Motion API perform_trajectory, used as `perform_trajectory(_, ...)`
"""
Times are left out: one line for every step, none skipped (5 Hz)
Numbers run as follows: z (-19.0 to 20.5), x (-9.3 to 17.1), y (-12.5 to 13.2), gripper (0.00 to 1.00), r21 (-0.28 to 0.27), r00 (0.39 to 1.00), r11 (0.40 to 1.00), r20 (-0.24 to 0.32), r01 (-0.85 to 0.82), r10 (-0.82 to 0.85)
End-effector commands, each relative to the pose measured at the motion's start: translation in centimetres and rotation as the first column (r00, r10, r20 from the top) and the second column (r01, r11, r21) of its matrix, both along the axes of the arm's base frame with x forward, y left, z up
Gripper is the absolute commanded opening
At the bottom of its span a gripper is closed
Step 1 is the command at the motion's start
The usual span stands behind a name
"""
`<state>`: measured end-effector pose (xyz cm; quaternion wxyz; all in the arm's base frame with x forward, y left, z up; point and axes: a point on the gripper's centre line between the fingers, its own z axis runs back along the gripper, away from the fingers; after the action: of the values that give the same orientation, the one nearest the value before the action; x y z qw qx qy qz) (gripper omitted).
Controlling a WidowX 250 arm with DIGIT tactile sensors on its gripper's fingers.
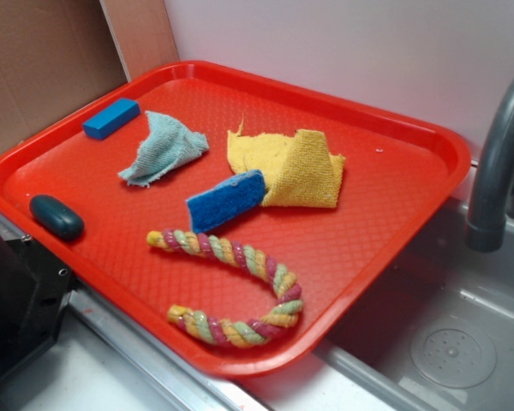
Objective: Grab the blue block.
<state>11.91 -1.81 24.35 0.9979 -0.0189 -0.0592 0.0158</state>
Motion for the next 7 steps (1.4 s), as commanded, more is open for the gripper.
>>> perform_trajectory(0.0,0.0,0.0,1.00,0.000,1.000,1.000,0.000,0.000,0.000)
perform_trajectory(-3.0,1.9,3.4,1.00,-0.020,0.995,0.996,0.023,-0.092,0.092)
perform_trajectory(-7.4,4.6,8.0,1.00,0.021,0.981,0.982,0.061,-0.187,0.185)
perform_trajectory(-11.0,6.0,11.0,1.00,0.052,0.979,0.978,0.022,-0.204,0.203)
perform_trajectory(-14.2,8.2,12.7,1.00,0.044,0.991,0.990,0.010,-0.131,0.131)
perform_trajectory(-14.2,8.2,12.7,1.00,0.044,0.991,0.990,0.010,-0.131,0.131)
perform_trajectory(-14.2,8.2,12.7,1.00,0.044,0.991,0.990,0.010,-0.131,0.131)
